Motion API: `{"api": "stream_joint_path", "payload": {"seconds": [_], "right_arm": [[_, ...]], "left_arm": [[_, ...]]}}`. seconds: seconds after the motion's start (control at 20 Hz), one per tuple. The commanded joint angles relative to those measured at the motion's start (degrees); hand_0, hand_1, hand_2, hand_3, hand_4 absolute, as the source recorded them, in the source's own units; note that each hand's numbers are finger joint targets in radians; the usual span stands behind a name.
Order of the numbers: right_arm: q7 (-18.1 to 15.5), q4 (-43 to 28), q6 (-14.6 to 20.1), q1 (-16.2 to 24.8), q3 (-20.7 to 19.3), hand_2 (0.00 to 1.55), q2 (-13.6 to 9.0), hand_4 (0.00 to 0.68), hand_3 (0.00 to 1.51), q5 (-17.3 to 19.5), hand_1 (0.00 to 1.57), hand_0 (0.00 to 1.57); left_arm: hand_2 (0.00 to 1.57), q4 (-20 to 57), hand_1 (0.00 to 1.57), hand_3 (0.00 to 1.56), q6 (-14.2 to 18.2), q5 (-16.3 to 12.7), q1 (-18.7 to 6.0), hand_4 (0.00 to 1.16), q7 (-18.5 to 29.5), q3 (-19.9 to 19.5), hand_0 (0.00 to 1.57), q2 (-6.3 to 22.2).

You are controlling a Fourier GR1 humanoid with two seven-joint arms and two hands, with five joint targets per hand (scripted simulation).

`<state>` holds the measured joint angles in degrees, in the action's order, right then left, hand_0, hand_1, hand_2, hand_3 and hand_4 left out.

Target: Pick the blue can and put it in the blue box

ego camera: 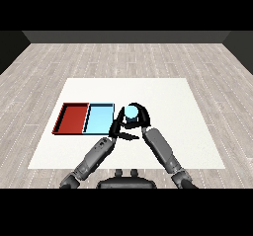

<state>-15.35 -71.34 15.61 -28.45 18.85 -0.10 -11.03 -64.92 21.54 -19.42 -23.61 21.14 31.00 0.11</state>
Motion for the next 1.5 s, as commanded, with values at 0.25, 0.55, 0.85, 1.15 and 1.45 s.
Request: {"api": "stream_joint_path", "payload": {"seconds": [0.25, 0.55, 0.85, 1.15, 1.45], "right_arm": [[-3.67, 1.36, -2.36, 1.49, -0.24, 1.46, 0.09, 0.552, 1.38, -1.48, 1.43, 1.43], [-3.68, 2.36, 2.19, 0.04, 5.38, 1.46, 0.10, 0.541, 1.37, -3.30, 1.42, 1.42], [-2.04, -0.19, 3.89, 1.70, 8.88, 1.47, 0.08, 0.529, 1.37, -2.98, 1.47, 1.47], [-1.21, 2.71, 8.88, -3.88, 12.25, 1.45, 0.08, 0.501, 1.35, -4.96, 1.44, 1.44], [-3.53, 1.04, 7.66, -1.76, 11.42, 1.45, 0.05, 0.498, 1.37, -4.72, 1.45, 1.45]], "left_arm": [[0.00, 3.46, 0.00, 0.00, 6.65, -4.92, -4.95, 0.00, 0.52, 6.26, 0.00, -0.10], [0.00, 1.88, 0.00, 0.00, 5.34, -3.63, -3.24, 0.00, -0.88, 4.74, 0.00, -0.09], [0.00, 5.34, 0.00, 0.00, 2.05, -4.23, -4.60, 0.00, 1.74, 2.53, 0.00, -0.08], [0.00, 7.57, 0.00, 0.00, 1.67, -3.81, -3.84, 0.00, 4.47, 5.92, 0.00, -0.08], [0.00, 6.62, 0.00, 0.00, 11.77, -7.23, -9.04, 0.61, -2.61, 6.76, 0.00, -0.04]]}}
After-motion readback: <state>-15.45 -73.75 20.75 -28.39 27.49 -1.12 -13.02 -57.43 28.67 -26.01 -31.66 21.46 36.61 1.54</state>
